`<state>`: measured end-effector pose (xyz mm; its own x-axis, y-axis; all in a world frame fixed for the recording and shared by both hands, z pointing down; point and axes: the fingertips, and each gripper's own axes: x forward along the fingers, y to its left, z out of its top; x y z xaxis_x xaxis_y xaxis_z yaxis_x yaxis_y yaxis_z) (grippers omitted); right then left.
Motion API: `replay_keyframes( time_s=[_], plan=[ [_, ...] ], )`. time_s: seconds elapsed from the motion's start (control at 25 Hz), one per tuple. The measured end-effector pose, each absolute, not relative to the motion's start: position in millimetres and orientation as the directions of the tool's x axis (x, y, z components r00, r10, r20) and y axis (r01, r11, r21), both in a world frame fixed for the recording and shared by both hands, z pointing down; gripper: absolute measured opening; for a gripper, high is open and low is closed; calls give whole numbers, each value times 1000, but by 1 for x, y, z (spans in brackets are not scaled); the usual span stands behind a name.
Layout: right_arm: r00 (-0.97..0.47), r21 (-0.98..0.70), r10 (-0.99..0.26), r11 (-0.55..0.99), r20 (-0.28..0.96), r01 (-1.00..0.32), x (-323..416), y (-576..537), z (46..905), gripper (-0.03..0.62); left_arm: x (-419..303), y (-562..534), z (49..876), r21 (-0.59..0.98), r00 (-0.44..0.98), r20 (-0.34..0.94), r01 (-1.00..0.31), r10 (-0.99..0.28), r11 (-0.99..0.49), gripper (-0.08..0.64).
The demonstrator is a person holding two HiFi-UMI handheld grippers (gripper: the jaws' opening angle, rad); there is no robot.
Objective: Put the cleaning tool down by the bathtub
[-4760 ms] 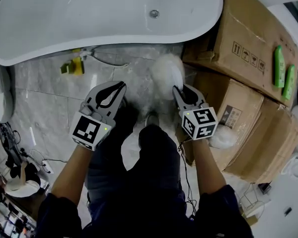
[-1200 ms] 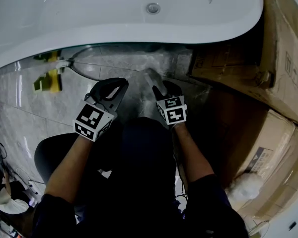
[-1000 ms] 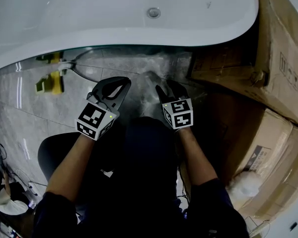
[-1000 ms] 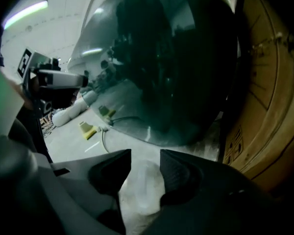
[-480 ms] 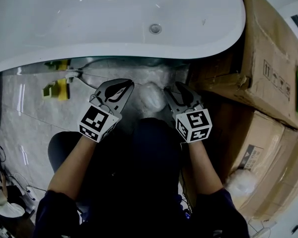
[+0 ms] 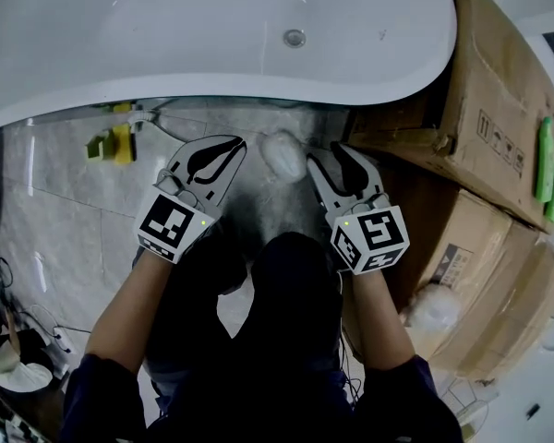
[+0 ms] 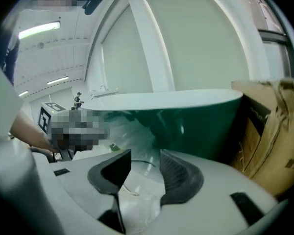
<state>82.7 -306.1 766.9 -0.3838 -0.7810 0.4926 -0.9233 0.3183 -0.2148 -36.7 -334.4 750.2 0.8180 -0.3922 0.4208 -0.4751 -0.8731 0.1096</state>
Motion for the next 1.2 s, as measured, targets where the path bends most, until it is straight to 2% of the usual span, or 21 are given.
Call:
replay_keyframes(
  time_s=[0.32,0.64,0.92,1.2],
  plan=[
    [-402,-245,-776,320,486,-915,64,-290,684,189,-64,-324,696,155,783,446,-544,-433,-824,41],
    [-409,-224,-784,342,466,-912,53,-270,559,189,-75,-302,572,151,786,415,-557,-459,-817,41],
    [-409,-189,-809,362,423,-913,58,-259,446,186,-85,-285,468,64,776,407,-550,-482,-833,41],
    [-434,-200,-818,386,376,-901,62,-255,362,184,-71,-279,370,61,782,358,-565,-511,-823,41]
  ],
)
